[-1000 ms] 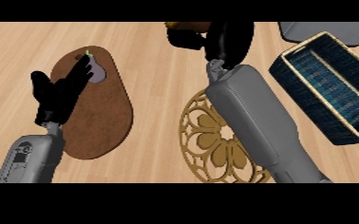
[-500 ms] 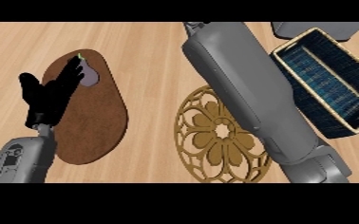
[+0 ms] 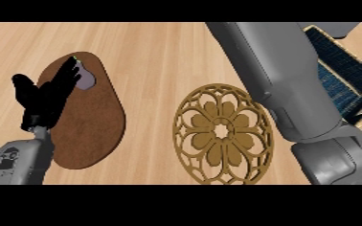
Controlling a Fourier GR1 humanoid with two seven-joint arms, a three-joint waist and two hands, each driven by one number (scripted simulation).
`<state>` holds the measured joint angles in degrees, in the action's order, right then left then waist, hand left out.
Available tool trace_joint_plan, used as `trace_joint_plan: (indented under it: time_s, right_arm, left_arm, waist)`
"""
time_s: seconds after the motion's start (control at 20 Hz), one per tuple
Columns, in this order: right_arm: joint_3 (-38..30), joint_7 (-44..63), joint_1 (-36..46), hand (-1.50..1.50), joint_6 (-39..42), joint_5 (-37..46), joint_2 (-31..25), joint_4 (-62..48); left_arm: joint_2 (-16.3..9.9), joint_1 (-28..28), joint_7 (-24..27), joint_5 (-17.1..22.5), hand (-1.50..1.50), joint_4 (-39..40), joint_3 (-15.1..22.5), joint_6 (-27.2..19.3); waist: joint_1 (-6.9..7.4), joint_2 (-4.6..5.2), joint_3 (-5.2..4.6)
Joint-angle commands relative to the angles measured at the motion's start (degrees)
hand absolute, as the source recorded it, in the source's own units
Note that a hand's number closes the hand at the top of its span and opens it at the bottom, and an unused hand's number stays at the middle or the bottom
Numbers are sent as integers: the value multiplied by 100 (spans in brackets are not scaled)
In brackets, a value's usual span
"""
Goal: Pick the sweet potato from the placemat and place it in the basket
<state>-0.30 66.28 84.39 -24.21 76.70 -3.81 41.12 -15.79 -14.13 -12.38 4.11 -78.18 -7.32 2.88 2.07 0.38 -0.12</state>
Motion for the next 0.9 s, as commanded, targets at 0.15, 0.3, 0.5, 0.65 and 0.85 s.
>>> trace_joint_plan:
  time_s: [0.15,0.3,0.5,0.65,0.85]
  right_arm:
    - [-398,990,255,150,93,568,-517,-612]
    - [-605,615,-121,150,-42,469,-689,-440]
    - [-798,380,-449,150,-45,472,-871,-345]
    - [-842,-145,-1127,150,130,309,-1080,165]
    - [-1004,-281,-1462,150,-182,169,-1053,504]
  left_arm:
    - [-83,210,156,71,0,22,-106,141]
    - [-90,28,30,23,0,125,-158,19]
    - [-124,351,4,156,0,-61,-217,167]
    - [146,385,-112,-108,0,-329,6,-193]
    - [95,88,-100,-133,0,-121,-55,-184]
  waist:
    - [-87,-12,1]
    - [-190,-29,10]
    - [-170,-42,10]
    - [-267,-75,15]
    - [-229,-46,13]
